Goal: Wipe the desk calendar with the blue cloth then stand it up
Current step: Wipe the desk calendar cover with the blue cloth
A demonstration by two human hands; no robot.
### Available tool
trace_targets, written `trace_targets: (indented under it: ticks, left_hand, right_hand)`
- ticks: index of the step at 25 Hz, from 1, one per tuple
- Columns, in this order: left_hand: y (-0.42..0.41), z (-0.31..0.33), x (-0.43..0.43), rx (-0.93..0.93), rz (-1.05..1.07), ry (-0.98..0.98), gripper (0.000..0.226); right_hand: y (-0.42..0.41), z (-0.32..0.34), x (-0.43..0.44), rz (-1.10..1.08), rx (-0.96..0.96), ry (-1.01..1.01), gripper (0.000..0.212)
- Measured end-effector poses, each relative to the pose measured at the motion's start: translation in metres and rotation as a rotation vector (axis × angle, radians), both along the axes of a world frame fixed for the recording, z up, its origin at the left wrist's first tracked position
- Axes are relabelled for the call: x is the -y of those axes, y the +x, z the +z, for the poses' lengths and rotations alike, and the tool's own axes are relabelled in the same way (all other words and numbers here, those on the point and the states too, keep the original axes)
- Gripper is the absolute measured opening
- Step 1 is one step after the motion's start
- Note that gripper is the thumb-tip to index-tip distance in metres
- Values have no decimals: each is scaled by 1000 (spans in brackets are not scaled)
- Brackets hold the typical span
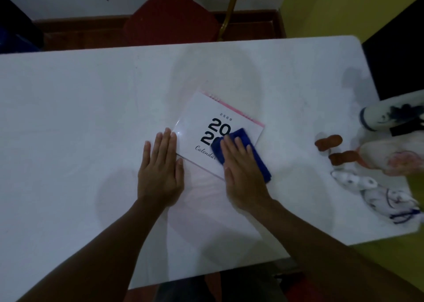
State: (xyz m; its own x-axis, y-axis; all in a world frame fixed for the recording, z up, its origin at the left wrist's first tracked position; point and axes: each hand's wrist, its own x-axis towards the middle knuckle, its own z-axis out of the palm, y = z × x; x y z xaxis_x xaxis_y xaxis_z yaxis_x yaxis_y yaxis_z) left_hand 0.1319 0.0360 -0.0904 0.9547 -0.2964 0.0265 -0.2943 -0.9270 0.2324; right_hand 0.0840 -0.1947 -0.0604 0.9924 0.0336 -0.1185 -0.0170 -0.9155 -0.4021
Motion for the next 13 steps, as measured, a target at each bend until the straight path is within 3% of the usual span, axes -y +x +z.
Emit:
trace_targets:
  ticks: [3, 9, 13]
  left_hand:
    - [1, -3, -1, 13, 0, -9, 66]
    - [0, -4, -1, 55, 3, -21, 65]
    - [0, -5, -1, 43, -3, -25, 66]
  right_hand:
    - [-14, 0, 16, 156, 30, 33, 54]
    - [37, 1, 41, -110, 13, 73, 55]
    - [-17, -1, 16, 140, 34, 69, 54]
